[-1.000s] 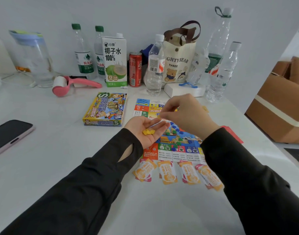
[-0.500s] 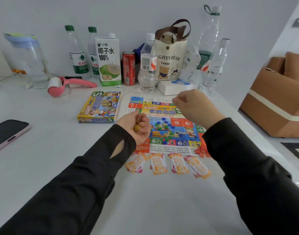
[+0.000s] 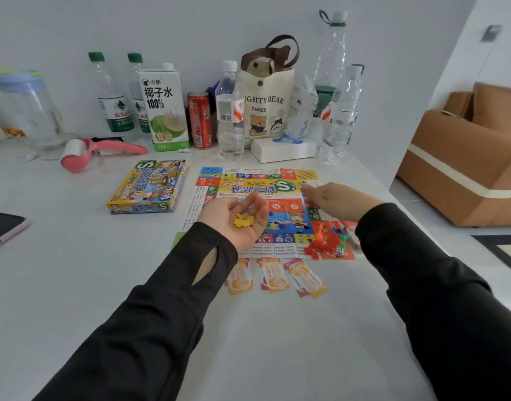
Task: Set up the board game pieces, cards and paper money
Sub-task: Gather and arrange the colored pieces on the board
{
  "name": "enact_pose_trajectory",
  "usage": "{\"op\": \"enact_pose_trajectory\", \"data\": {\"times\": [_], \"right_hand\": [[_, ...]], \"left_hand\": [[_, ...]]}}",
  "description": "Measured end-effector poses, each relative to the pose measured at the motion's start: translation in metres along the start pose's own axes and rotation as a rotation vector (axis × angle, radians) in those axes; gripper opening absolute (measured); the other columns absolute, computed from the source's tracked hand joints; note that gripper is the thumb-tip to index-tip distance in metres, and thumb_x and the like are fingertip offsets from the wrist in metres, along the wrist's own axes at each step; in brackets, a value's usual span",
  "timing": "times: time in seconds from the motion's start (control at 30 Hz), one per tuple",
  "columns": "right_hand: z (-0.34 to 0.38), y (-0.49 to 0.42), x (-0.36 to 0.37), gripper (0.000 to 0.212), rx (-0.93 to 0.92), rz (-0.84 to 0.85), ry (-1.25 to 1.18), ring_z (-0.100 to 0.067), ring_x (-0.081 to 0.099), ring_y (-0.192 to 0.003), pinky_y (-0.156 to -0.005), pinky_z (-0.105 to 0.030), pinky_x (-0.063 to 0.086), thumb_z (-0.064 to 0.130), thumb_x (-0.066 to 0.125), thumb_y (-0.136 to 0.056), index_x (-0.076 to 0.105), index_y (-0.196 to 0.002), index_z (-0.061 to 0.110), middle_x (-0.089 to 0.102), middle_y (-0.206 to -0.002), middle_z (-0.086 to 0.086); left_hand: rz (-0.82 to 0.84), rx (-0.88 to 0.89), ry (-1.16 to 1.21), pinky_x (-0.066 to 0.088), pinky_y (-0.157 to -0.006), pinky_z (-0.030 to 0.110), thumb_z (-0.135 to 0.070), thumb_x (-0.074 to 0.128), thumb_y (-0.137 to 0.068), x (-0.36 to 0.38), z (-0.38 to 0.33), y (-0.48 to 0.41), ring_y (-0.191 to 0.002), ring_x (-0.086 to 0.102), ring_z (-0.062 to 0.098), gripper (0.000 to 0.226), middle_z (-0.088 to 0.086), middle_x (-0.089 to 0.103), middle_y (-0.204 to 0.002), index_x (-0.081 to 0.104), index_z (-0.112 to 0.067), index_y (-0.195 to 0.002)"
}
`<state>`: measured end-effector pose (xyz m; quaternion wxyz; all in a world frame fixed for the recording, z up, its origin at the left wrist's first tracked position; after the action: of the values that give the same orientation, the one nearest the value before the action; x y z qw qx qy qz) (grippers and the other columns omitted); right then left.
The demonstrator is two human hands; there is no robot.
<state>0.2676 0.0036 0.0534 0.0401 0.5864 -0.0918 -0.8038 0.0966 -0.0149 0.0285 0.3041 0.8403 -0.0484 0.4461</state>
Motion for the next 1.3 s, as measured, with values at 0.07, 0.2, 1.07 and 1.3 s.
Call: {"op": "enact_pose_trajectory", "data": {"times": [0.07,0.2,1.07,1.3], "right_hand": [[-0.004,-0.003,0.0,0.064,0.014,-0.009,-0.079,-0.028,0.048,-0.12,-0.101,-0.031,0.032,0.052,0.018,-0.097,0.052,-0.13,0.008,0.051,-0.134,-0.013],[-0.009,-0.004,0.002,0.06,-0.032,-0.036,-0.152,-0.025,0.052,-0.111,-0.09,-0.028,0.032,0.051,0.023,-0.097,0.059,-0.12,0.008,0.058,-0.124,-0.011],[-0.009,0.042,0.024,0.054,-0.428,-0.078,0.057,-0.015,0.008,-0.141,-0.115,-0.043,0.01,-0.009,0.043,-0.081,0.071,-0.101,0.032,0.023,-0.152,0.01],[-0.013,0.04,0.019,0.046,-0.345,-0.169,0.026,-0.014,0.01,-0.141,-0.115,-0.039,0.014,-0.008,0.045,-0.08,0.073,-0.097,0.025,0.025,-0.151,0.008]], "left_hand": [[-0.001,0.006,-0.007,0.054,-0.046,0.026,-0.021,0.029,-0.101,0.004,0.005,-0.002,-0.062,0.058,0.022,0.046,0.014,0.062,-0.057,0.06,0.004,-0.08],[-0.013,0.009,-0.015,0.055,-0.049,0.029,-0.022,0.029,-0.101,0.01,0.016,-0.006,-0.065,0.061,0.024,0.046,0.017,0.064,-0.061,0.061,0.005,-0.081],[-0.028,0.035,-0.08,0.05,-0.081,0.041,-0.018,0.03,-0.101,-0.002,0.028,-0.019,-0.106,0.057,0.04,0.041,0.028,0.059,-0.094,0.054,0.014,-0.095],[-0.036,0.023,-0.096,0.051,-0.076,0.042,-0.018,0.031,-0.101,-0.005,0.028,-0.022,-0.101,0.059,0.039,0.04,0.028,0.06,-0.096,0.055,0.014,-0.098]]}}
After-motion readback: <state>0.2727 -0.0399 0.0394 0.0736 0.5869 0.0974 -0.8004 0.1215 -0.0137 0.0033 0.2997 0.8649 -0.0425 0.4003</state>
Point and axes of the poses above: each hand's wrist, its own y-axis away from the middle knuckle, its own x-axis out of the palm, z = x × y, the point moved 4 cm from there along -y, towards the middle knuckle
